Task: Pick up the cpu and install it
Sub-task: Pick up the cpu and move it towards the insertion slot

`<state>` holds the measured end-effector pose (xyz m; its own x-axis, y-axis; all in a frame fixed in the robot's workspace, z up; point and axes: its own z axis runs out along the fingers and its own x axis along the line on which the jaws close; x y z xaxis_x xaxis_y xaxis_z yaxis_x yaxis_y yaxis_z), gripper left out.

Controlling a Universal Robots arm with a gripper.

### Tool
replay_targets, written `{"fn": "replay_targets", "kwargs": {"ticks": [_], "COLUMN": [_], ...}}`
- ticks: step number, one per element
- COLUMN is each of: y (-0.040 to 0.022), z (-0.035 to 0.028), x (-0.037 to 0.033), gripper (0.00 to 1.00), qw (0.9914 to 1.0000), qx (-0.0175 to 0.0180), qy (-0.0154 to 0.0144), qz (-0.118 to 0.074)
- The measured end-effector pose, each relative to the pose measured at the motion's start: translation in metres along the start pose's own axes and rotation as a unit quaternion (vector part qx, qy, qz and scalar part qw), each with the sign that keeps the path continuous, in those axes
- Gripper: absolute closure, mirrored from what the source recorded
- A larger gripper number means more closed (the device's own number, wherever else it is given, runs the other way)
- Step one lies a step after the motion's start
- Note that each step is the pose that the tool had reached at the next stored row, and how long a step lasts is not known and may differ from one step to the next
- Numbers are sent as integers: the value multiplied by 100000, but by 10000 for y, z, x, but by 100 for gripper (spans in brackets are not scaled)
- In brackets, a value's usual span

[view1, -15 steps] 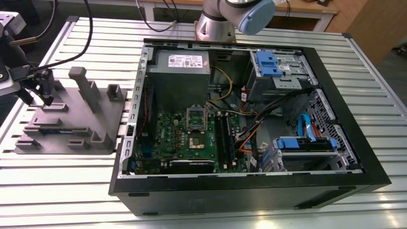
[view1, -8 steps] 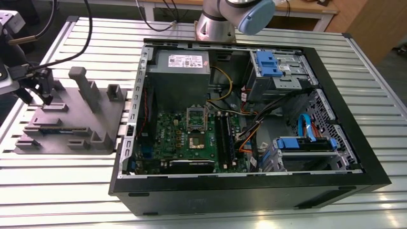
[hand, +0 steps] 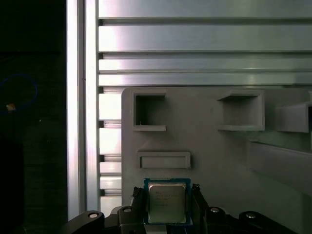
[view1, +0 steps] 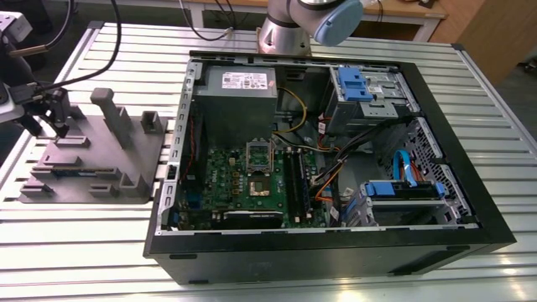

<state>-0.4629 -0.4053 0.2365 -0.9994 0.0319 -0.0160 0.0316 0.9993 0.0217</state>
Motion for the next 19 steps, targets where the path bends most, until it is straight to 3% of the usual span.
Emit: {"fn": "replay_targets", "kwargs": {"ticks": [19], "y": [1], "z": [-58], "x": [-1], "gripper": [53], "qw": [100000], "qx": [1], "qy": [0], "qz": [0]}}
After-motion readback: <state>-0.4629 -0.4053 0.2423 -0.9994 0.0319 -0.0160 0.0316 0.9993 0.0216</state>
